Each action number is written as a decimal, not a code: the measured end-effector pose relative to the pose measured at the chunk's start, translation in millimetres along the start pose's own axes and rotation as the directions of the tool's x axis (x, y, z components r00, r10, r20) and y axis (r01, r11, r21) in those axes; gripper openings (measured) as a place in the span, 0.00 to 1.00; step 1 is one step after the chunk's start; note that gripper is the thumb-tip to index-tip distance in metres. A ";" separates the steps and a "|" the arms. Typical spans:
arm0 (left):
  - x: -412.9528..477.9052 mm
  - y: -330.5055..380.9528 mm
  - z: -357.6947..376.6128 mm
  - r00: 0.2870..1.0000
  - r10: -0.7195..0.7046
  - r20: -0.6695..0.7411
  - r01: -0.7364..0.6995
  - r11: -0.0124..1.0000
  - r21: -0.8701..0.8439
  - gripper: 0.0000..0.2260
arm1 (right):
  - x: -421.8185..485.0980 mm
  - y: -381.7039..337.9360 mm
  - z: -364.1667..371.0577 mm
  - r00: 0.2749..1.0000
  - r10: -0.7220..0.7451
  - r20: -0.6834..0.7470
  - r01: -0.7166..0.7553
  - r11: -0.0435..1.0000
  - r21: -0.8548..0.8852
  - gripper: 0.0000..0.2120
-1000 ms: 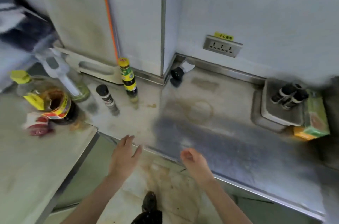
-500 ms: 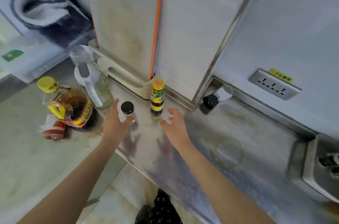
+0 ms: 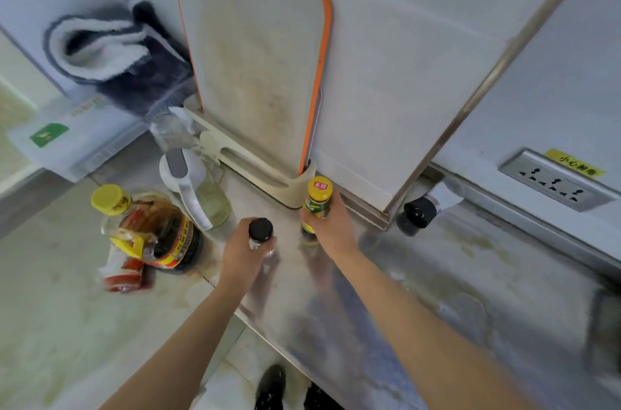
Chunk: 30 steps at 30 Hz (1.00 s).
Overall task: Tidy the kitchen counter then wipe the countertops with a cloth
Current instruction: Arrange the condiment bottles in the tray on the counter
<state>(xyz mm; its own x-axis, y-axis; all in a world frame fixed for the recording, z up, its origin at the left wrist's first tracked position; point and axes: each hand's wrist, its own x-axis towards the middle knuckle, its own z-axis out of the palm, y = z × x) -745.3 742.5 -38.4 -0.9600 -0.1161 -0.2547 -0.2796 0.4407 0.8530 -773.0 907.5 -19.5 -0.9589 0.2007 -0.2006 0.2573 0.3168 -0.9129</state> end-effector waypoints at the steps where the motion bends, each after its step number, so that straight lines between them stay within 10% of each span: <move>1: 2.3 1.0 -0.8 1.000 -0.010 0.008 0.010 1.000 -0.024 0.13 | -0.5 -2.2 0.0 1.000 -0.002 -0.006 0.002 1.000 0.014 0.20; 14: -24.2 42.7 16.2 0.921 0.208 0.329 -0.171 0.976 -0.137 0.12 | -121.7 32.6 -59.1 0.920 0.243 -0.308 -0.143 0.939 0.313 0.15; 30: -157.0 131.6 218.0 0.541 0.461 0.704 -0.452 0.865 -0.219 0.23 | -286.9 119.6 -252.5 0.554 0.305 -0.775 -0.053 0.941 0.333 0.14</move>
<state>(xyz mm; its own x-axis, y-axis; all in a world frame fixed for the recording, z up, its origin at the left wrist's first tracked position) -628.5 1012.8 14.5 -0.6387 0.7667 -0.0651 0.1892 0.2384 0.9526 -436.9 1121.9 18.6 -0.3597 0.9260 -0.1146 0.2530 -0.0214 -0.9672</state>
